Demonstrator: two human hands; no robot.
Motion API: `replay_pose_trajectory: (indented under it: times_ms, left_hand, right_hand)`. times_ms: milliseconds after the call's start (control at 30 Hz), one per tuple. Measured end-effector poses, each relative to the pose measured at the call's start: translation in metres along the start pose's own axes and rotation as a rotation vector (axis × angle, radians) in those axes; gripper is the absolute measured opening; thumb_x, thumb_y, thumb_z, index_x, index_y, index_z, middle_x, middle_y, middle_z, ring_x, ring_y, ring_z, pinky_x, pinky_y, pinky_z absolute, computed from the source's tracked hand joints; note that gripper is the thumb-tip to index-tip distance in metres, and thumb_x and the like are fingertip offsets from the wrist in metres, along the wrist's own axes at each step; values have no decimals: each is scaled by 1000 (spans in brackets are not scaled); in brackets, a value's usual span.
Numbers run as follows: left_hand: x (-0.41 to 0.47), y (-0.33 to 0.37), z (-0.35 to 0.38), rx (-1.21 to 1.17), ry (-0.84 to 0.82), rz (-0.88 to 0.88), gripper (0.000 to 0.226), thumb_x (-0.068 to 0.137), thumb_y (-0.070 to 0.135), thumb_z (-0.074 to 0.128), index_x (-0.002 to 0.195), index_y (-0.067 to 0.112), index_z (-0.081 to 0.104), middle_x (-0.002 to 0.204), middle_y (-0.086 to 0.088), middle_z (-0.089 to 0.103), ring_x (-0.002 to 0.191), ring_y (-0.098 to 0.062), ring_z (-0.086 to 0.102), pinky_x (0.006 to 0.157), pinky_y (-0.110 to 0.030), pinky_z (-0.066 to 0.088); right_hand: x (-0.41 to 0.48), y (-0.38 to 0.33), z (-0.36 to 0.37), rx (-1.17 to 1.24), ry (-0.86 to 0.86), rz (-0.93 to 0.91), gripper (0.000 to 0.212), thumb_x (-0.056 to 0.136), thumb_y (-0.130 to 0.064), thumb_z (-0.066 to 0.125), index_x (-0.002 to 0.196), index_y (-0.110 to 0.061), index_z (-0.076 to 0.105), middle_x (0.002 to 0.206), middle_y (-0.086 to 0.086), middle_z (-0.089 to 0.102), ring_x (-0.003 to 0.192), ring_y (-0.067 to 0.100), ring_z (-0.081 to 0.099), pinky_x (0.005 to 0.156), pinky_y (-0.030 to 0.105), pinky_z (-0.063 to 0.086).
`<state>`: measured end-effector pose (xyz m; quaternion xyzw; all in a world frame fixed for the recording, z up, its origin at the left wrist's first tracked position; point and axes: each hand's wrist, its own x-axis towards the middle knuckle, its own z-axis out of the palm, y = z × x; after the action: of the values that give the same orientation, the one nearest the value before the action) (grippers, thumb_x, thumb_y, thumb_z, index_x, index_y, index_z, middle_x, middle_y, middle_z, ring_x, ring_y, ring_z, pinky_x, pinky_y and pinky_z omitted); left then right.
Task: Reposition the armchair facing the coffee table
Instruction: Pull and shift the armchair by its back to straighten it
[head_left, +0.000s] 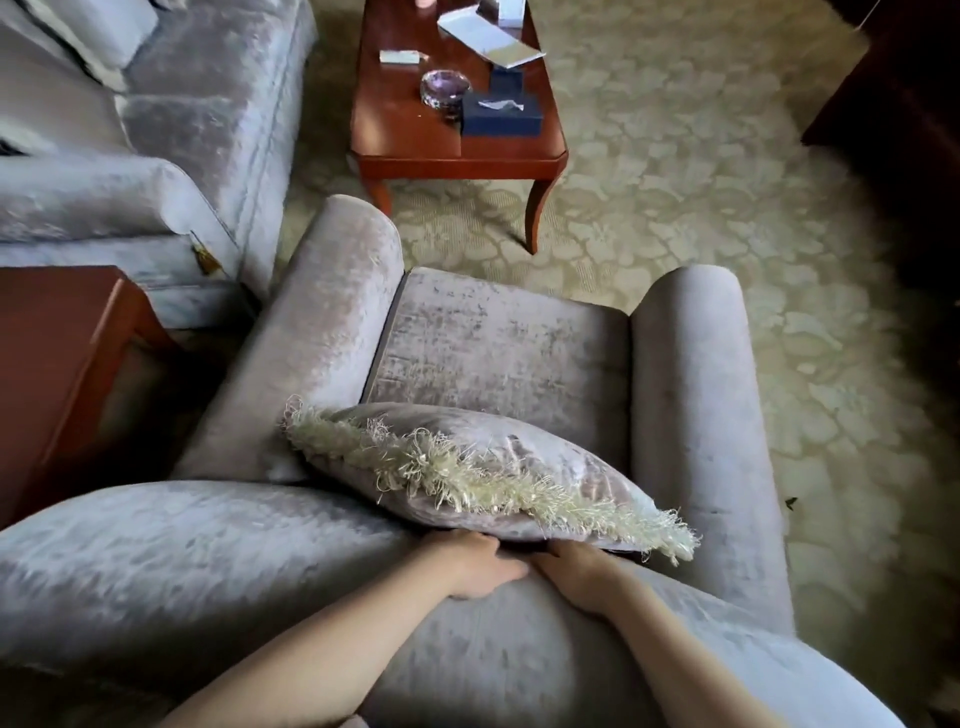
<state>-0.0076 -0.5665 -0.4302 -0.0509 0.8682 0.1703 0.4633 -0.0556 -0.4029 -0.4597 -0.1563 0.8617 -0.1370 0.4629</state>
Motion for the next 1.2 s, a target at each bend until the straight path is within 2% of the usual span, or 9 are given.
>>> replay_pose_trajectory:
  times_ms: [133, 267, 367, 433, 500, 567, 667, 933, 1200]
  left_hand:
    - [15, 14, 5, -22, 1, -96, 75, 88, 64, 27, 139, 12, 43, 151, -15, 34, 135, -30, 37, 105, -38, 30]
    - [21, 28, 4, -14, 49, -127, 74, 90, 63, 24, 144, 15, 39, 153, -12, 31, 137, -29, 33, 111, -41, 26]
    - [15, 47, 5, -1, 66, -138, 80, 88, 70, 20, 146, 17, 35, 155, -10, 27, 140, -30, 29, 112, -42, 22]
    - [9, 56, 8, -9, 71, -143, 87, 84, 77, 20, 145, 18, 38, 155, -9, 29, 139, -30, 30, 111, -42, 23]
    - [2, 59, 13, -44, 78, -154, 90, 82, 80, 21, 146, 18, 36, 155, -9, 28, 138, -30, 32, 111, -41, 25]
    - [-1, 54, 14, -52, 81, -173, 85, 85, 74, 22, 147, 17, 32, 156, -10, 25, 139, -30, 30, 110, -39, 25]
    - [-2, 51, 15, -51, 80, -179, 84, 86, 73, 24, 148, 17, 30, 157, -9, 22, 141, -30, 27, 112, -41, 23]
    - [-5, 39, 13, -30, -12, -24, 76, 91, 67, 20, 150, 20, 26, 159, -6, 17, 142, -27, 25, 113, -42, 21]
    - [-8, 24, 15, -50, 7, 12, 84, 87, 73, 21, 147, 15, 31, 157, -6, 23, 140, -27, 30, 111, -44, 26]
  right_hand:
    - [10, 13, 3, 29, -43, -71, 39, 98, -41, 36, 133, -37, 53, 145, 2, 49, 131, 23, 46, 109, 34, 35]
    - [13, 25, -4, -37, -73, -99, 42, 99, -40, 29, 139, -38, 45, 151, 2, 40, 137, 24, 38, 114, 37, 28]
    - [10, 39, -15, -36, -87, -115, 42, 100, -38, 31, 140, -33, 45, 152, 2, 39, 139, 21, 36, 114, 28, 23]
    - [0, 49, -17, -14, -91, -120, 41, 100, -41, 32, 138, -36, 47, 151, -2, 41, 137, 18, 37, 112, 26, 23]
    - [-11, 59, -16, -35, -101, -97, 45, 99, -46, 30, 141, -35, 44, 152, -2, 40, 138, 18, 37, 116, 30, 21]
    - [-21, 64, -15, -64, -65, -60, 51, 99, -47, 27, 142, -26, 44, 152, 3, 39, 139, 20, 36, 117, 34, 22]
    - [-34, 64, -19, -136, -25, -22, 54, 100, -47, 25, 141, -18, 46, 151, 7, 40, 138, 22, 38, 116, 34, 24]
    - [-52, 69, -15, -154, 159, 169, 58, 97, -51, 29, 139, -15, 48, 152, 11, 38, 139, 26, 37, 111, 33, 27]
    - [-56, 64, -15, -171, 198, 243, 61, 94, -51, 29, 138, -13, 48, 151, 13, 39, 136, 30, 39, 112, 41, 31]
